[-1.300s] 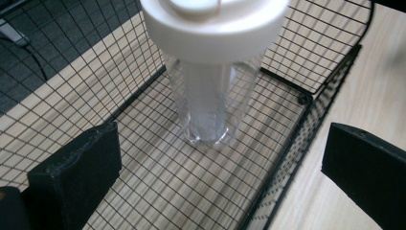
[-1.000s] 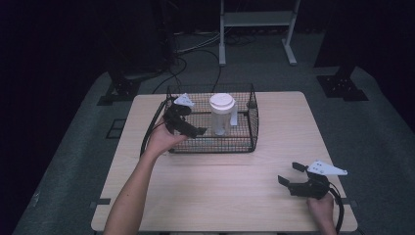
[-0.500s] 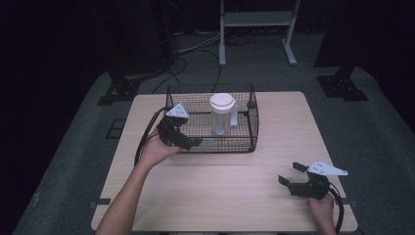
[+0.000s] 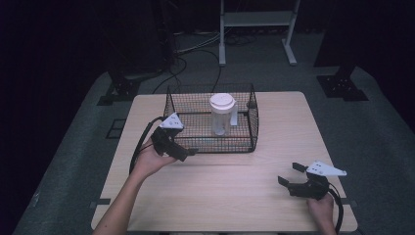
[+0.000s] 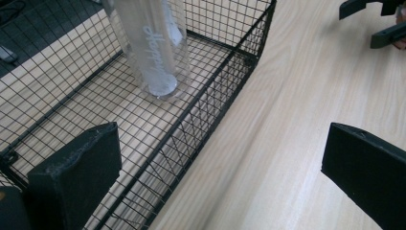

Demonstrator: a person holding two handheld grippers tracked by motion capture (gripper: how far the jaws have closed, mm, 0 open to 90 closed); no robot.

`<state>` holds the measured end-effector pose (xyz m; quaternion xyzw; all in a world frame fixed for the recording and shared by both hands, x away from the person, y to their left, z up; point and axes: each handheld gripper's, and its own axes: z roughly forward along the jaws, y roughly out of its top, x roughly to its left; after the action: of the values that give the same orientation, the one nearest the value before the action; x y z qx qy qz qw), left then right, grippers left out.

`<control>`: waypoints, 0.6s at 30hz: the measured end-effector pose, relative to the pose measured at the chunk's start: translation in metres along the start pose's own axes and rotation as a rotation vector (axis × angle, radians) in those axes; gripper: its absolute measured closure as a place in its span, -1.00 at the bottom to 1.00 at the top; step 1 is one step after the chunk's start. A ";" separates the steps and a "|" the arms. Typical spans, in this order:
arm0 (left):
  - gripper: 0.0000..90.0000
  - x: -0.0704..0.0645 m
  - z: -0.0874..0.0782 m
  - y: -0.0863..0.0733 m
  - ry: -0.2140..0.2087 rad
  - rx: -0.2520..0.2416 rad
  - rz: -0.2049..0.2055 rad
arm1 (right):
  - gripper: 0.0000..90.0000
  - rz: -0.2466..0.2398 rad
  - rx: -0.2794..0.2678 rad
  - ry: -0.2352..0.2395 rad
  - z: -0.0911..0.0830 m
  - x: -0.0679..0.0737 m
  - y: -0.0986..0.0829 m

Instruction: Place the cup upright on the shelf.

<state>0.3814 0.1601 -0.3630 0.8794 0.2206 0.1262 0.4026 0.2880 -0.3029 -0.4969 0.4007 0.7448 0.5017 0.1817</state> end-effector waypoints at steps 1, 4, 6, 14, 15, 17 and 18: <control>-1.00 -0.001 -0.001 -0.001 -0.001 -0.006 -0.001 | -0.71 -0.001 0.000 -0.001 0.000 0.000 0.000; -1.00 -0.003 -0.003 -0.006 -0.003 -0.007 -0.001 | -0.71 -0.003 0.002 0.001 0.000 0.000 0.000; -1.00 -0.005 -0.005 -0.009 -0.002 -0.013 -0.001 | -0.71 -0.002 0.001 0.002 0.000 0.000 0.000; -1.00 -0.012 -0.010 -0.025 0.002 -0.024 -0.008 | -0.71 -0.004 0.002 0.003 0.000 0.000 0.000; -1.00 -0.013 -0.010 -0.028 0.002 -0.022 -0.010 | -0.71 -0.004 0.003 0.003 0.000 0.000 0.000; -1.00 -0.015 -0.010 -0.034 0.003 -0.018 -0.011 | -0.71 -0.005 0.004 0.004 0.001 0.001 0.000; -1.00 -0.016 -0.011 -0.038 0.005 -0.014 -0.011 | -0.71 -0.006 0.004 0.003 0.001 0.001 0.000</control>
<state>0.3527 0.1812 -0.3854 0.8749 0.2256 0.1279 0.4090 0.2881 -0.3019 -0.4970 0.3979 0.7474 0.5002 0.1813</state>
